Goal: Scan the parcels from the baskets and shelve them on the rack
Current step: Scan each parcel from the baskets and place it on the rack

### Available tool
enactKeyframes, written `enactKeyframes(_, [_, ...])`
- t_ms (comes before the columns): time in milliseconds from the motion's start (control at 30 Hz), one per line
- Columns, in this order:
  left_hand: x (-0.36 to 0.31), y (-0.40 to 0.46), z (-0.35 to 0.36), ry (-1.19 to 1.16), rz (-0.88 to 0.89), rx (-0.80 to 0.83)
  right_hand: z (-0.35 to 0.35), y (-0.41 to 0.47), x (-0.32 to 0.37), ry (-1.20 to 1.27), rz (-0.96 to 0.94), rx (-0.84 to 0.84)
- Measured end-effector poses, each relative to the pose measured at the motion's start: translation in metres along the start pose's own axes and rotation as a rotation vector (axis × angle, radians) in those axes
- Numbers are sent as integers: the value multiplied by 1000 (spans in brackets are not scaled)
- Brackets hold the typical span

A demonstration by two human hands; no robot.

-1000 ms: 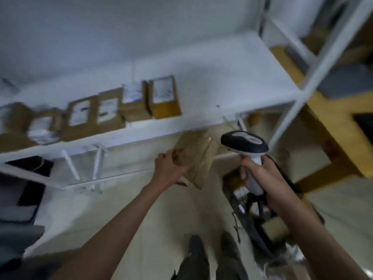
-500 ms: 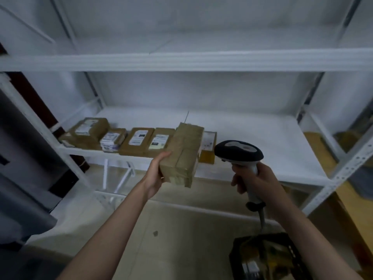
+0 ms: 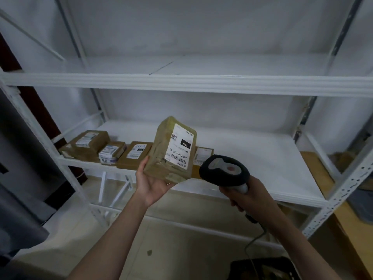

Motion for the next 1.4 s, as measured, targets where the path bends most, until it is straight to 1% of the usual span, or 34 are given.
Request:
enactKeyframes(200, [-4,7,7,6,-7,8,-5,12,10,-120,-102,17])
enactKeyframes(367, [-4,12,13,21,1,12,-5,18,12,-154,-144,35])
enactKeyframes(500, [-3,16,16,33,11,-7,-7,19,11,-129,-140,45])
enactKeyframes(700, [6,22,18,22,56,-61,-15,17,-3,-30,-51,51])
enactKeyframes(833, [14,27,18,18,81,-82,-26,16,-8,58,47,10])
enactKeyframes(967, [26,32,23,-11,112,-98,-38,15,-18,269,221,-14])
enactKeyframes(1100, [32,37,37,-31,134,-76,-43,9,-29,454,350,10])
enactKeyframes(1200, [36,41,49,-34,146,-75,-48,9,-35,553,374,14])
enactKeyframes(1400, [52,51,66,-16,107,-47,-66,2,-48,590,366,9])
Point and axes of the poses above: each hand's wrist, its own y-axis towards the middle knuckle, its own z-axis out of the palm, x = y × z, the point moved 3 cm from there along y, towards the middle knuckle, and after that the axes turned 6 degrees about y, right-handed, at the moved point
